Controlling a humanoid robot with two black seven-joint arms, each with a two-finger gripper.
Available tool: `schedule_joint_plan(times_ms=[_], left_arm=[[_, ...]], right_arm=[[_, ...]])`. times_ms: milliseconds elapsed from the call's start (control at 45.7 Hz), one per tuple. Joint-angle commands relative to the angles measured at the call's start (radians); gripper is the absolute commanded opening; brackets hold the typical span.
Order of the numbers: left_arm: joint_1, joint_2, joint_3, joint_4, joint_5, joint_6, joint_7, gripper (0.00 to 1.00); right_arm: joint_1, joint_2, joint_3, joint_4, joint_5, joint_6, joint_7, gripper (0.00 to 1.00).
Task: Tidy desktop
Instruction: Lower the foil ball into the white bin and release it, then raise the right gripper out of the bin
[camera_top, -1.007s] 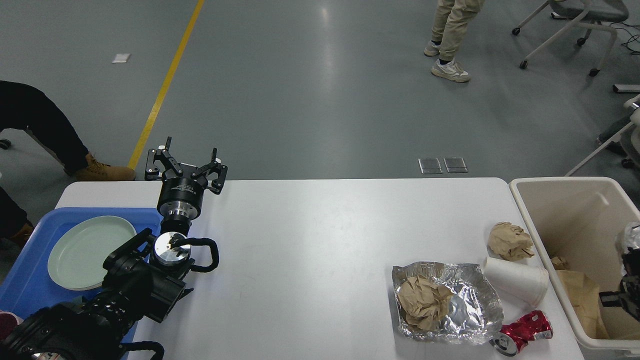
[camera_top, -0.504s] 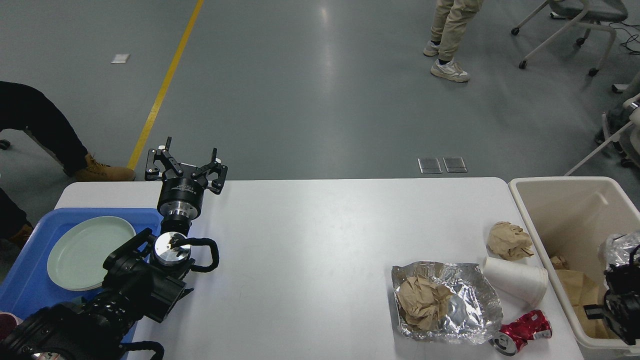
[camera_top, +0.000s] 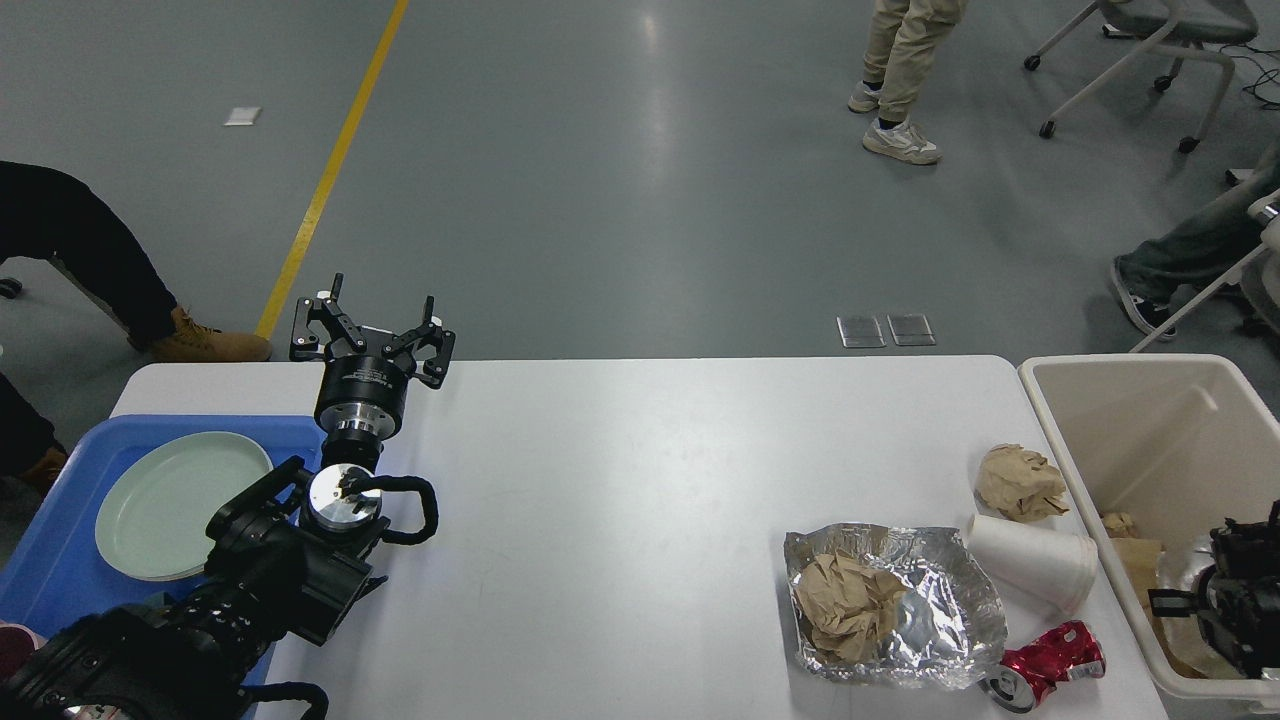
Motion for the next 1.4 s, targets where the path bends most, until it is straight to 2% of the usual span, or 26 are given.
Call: schedule_joint_plan(times_ms=[0,197,263,372,482,548,635,898,1051,1183,1380], left_arm=[[0.0,0.001,-0.001,0.0,0.0,-0.001,0.0,0.97],[0.0,0.0,0.0,0.0,0.0,0.001,0.0,0.97],[0.0,0.0,-0.001,0.0,0.0,0.001,0.0,0.97],[0.0,0.0,0.0,0.0,0.0,0.001,0.0,0.97],[0.0,0.0,-0.001,0.0,0.0,0.001,0.0,0.97],[0.0,0.0,0.0,0.0,0.0,0.001,0.0,0.97],[0.0,0.0,-0.001,0.0,0.0,-0.001,0.0,0.97],[0.0,0.0,0.0,0.0,0.0,0.001,0.0,0.97],[0.0,0.0,-0.001,0.0,0.0,0.001,0.0,0.97],[0.0,0.0,-0.001,0.0,0.0,0.001,0.0,0.97],[0.0,0.0,-0.001,0.0,0.0,0.001,0.0,0.97]], right_arm=[[0.0,-0.017,0.012,-0.005,0.0,-0.003,0.0,0.93],[0.021,-0.038,0.036,0.01,0.002,0.005,0.0,0.93],[0.064,-0.041,0.041,0.026,0.002,0.017,0.0,1.0],[0.217,-0.112,0.027,0.119,0.002,0.028,0.0,1.0],[0.427,-0.21,0.025,0.271,-0.003,0.083,0.0,1.0],[0.573,-0.216,-0.021,0.305,-0.003,0.123,0.0,1.0],[0.736,-0.18,-0.102,0.334,-0.003,0.203,0.002,1.0],[1.199,0.004,-0.147,0.57,0.0,0.601,0.006,1.0],[1.429,0.184,-0.12,0.664,0.032,0.776,0.011,1.0],[1.552,0.265,-0.064,0.708,0.107,0.785,0.011,1.0],[1.604,0.25,0.091,0.741,0.137,0.785,0.005,1.0]])
